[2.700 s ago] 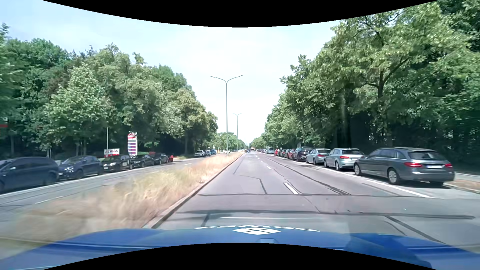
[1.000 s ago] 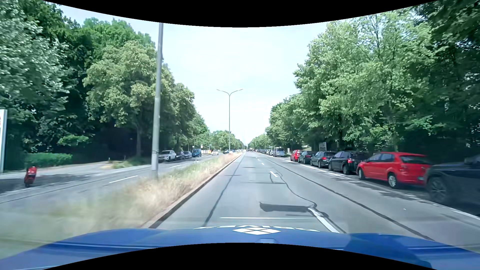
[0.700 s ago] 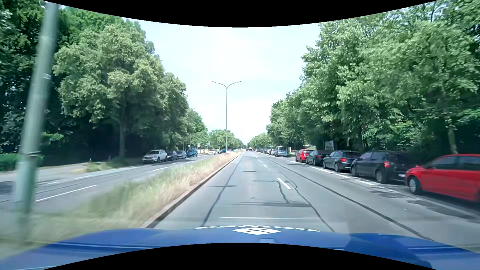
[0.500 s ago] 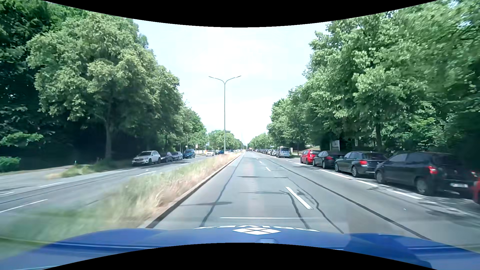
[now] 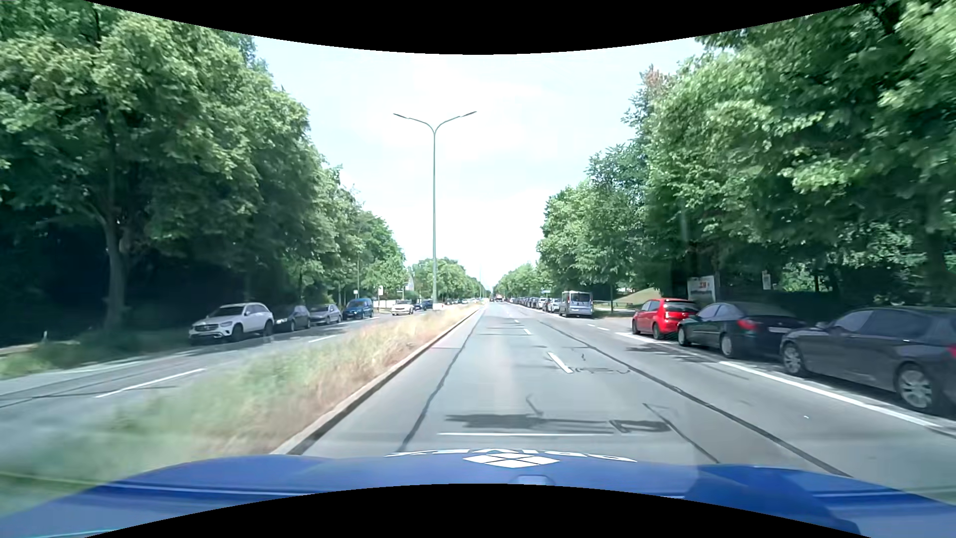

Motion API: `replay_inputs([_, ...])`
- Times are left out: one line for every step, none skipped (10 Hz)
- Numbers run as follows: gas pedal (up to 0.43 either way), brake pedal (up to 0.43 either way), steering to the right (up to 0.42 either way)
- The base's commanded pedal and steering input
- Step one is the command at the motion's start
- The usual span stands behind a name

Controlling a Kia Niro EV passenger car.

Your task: Follow the waypoints while adhering to traffic rules and regulations

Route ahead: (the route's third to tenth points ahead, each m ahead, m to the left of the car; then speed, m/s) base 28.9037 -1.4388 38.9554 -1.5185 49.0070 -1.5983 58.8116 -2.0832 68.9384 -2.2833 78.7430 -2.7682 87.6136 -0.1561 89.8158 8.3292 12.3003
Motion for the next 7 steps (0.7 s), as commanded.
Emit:
replay_inputs([0.11, 0.0, -0.004])
replay_inputs([0.11, 0.0, -0.004])
replay_inputs([0.11, 0.0, -0.004])
replay_inputs([0.11, 0.0, -0.004])
replay_inputs([0.11, 0.0, -0.005])
replay_inputs([0.098, 0.0, -0.005])
replay_inputs([0.087, 0.0, -0.005])
